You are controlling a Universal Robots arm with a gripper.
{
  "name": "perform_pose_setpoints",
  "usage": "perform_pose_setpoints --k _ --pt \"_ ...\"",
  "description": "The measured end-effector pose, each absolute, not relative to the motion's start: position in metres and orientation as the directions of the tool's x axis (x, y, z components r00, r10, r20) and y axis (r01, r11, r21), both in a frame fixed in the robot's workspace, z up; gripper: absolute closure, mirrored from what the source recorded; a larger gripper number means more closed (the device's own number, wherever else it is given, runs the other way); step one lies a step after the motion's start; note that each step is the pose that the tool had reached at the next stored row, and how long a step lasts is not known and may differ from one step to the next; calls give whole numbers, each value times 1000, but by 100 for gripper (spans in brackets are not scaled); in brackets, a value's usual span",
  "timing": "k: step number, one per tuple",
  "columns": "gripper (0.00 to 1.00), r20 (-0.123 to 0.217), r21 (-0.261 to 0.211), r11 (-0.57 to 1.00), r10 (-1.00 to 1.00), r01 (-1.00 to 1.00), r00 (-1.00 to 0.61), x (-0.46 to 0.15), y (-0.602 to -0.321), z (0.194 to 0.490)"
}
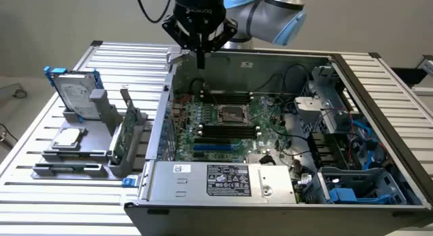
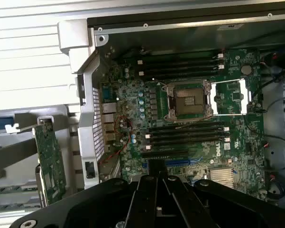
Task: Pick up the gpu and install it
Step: 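Reach for the gpu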
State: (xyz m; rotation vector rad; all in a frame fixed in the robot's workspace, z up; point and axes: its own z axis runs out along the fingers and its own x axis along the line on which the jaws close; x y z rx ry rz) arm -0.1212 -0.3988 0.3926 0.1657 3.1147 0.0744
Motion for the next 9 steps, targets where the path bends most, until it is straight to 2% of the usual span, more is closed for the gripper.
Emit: perform_pose_setpoints --k 9 --pt "89 -19 49 993 109 108 -994 -121 -399 393"
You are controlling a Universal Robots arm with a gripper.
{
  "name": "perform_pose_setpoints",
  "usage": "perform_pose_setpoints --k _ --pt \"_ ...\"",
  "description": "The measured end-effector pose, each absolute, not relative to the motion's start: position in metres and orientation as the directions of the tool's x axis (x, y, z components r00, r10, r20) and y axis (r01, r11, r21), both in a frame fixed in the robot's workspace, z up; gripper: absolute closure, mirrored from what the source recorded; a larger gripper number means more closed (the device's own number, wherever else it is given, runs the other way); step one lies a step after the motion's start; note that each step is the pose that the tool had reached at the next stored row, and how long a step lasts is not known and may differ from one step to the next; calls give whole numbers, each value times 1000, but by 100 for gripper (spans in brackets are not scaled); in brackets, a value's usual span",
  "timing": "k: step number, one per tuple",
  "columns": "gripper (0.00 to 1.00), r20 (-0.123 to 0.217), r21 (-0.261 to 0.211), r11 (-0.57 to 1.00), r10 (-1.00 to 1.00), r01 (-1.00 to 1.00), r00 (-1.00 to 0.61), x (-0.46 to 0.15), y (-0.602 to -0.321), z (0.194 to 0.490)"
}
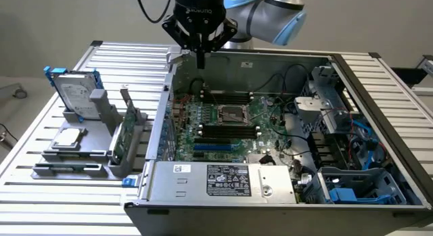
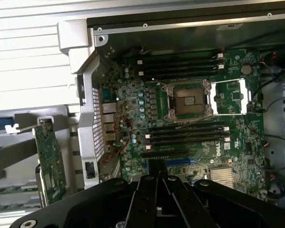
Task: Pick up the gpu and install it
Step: 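Reach for the gpu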
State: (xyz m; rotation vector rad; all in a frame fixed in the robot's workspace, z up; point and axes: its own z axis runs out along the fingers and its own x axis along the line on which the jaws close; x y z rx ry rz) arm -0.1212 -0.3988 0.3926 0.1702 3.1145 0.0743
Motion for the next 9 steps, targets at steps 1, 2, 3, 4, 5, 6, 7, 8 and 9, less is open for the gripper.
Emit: perform_pose_setpoints --k 1,2,3,4,5,6,7,8,9 --pt "89 -19 49 993 110 109 -994 -121 -399 393" --pt "89 -19 49 993 110 109 -994 -121 -399 393" --pt "89 -19 49 993 110 109 -994 -121 -399 393" --pt "89 -19 49 993 111 110 -994 -121 -399 393" --pt "89 -19 49 993 111 110 -994 -122 -399 393" --pt "89 -19 48 993 111 110 -994 -125 -399 393" --pt "89 -18 48 993 111 110 -994 -129 -399 393" --pt "89 -18 49 993 111 110 -994 -134 -399 393" --pt "89 -17 48 993 111 110 -994 -138 -399 392"
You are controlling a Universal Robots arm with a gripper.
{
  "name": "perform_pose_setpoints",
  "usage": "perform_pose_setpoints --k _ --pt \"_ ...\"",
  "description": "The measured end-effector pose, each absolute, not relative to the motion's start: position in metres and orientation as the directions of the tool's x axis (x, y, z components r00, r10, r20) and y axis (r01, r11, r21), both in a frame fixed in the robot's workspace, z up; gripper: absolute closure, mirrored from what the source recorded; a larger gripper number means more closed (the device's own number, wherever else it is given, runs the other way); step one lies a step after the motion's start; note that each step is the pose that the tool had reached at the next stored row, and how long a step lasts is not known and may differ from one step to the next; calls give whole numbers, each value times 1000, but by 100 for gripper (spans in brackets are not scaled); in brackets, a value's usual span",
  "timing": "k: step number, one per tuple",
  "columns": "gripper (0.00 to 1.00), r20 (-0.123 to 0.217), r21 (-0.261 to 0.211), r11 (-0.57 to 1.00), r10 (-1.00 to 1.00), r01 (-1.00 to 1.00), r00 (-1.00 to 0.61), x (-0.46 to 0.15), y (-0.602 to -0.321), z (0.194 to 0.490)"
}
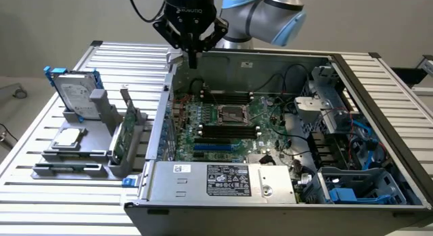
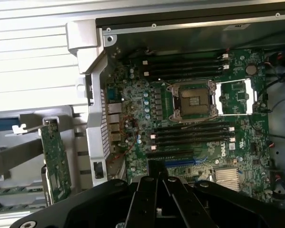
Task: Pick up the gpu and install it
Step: 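Reach for the gpu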
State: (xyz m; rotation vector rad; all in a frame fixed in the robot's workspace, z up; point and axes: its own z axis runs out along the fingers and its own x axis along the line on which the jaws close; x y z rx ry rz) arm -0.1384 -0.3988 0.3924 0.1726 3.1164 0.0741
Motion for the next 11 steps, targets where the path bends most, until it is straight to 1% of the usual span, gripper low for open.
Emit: perform_pose_setpoints --k 9,11 --pt "89 21 44 993 111 112 -994 -176 -399 389" --pt "89 25 44 993 111 112 -994 -185 -399 388"
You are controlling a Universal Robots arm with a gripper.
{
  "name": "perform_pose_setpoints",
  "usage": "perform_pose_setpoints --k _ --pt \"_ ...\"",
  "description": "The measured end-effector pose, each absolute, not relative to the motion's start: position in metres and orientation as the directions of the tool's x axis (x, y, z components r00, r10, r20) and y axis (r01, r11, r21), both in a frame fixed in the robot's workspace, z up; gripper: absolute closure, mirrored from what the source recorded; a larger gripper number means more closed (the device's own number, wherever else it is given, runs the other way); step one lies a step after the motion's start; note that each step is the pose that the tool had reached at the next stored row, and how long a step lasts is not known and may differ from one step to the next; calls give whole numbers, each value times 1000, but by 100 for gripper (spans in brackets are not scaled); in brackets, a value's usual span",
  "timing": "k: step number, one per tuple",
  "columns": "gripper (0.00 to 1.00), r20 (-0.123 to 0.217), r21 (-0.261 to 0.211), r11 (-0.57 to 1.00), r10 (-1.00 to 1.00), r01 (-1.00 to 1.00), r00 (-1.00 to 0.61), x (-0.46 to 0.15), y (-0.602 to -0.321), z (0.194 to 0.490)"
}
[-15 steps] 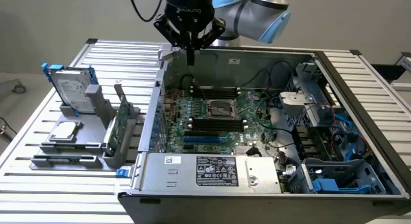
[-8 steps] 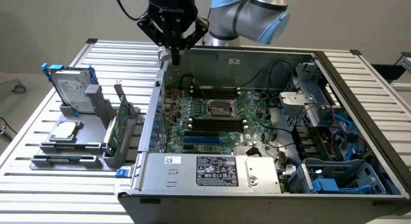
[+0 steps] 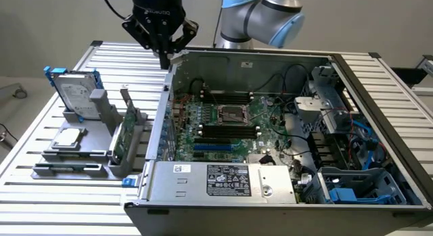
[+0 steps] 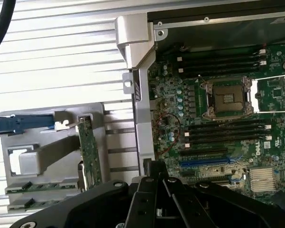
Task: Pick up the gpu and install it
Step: 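Reach for the gpu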
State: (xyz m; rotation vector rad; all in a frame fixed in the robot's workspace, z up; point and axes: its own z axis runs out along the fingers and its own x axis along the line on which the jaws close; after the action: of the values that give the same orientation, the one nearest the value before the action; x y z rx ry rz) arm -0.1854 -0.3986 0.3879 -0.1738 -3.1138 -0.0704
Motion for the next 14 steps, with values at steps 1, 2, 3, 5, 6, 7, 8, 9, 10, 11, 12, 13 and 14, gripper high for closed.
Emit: perform_pose_setpoints --k 1,2,3,5,6,7,8,9,10,11,12,13,14 --pt "89 25 44 993 111 112 -994 -190 -399 387" --pt "89 25 44 993 111 112 -994 -195 -399 385" --pt "89 25 43 993 111 112 -994 -199 -398 384" --pt "89 25 43 993 111 112 -994 -208 -398 381" --pt "89 25 42 993 111 112 -994 -213 -398 379" --pt "89 25 42 993 111 112 -994 -217 -398 378" --pt "89 25 42 993 111 112 -994 -222 -398 376" --pt "89 25 41 993 111 112 -994 -226 -398 375" --pt "89 25 41 993 111 112 -994 -231 -398 373" --pt "89 25 41 993 111 112 -994 -236 -398 371" --pt "89 25 40 993 111 112 -994 -240 -398 370" --pt "89 25 40 993 111 112 -994 -245 -398 368" --pt "89 24 40 993 111 112 -994 -249 -398 367"
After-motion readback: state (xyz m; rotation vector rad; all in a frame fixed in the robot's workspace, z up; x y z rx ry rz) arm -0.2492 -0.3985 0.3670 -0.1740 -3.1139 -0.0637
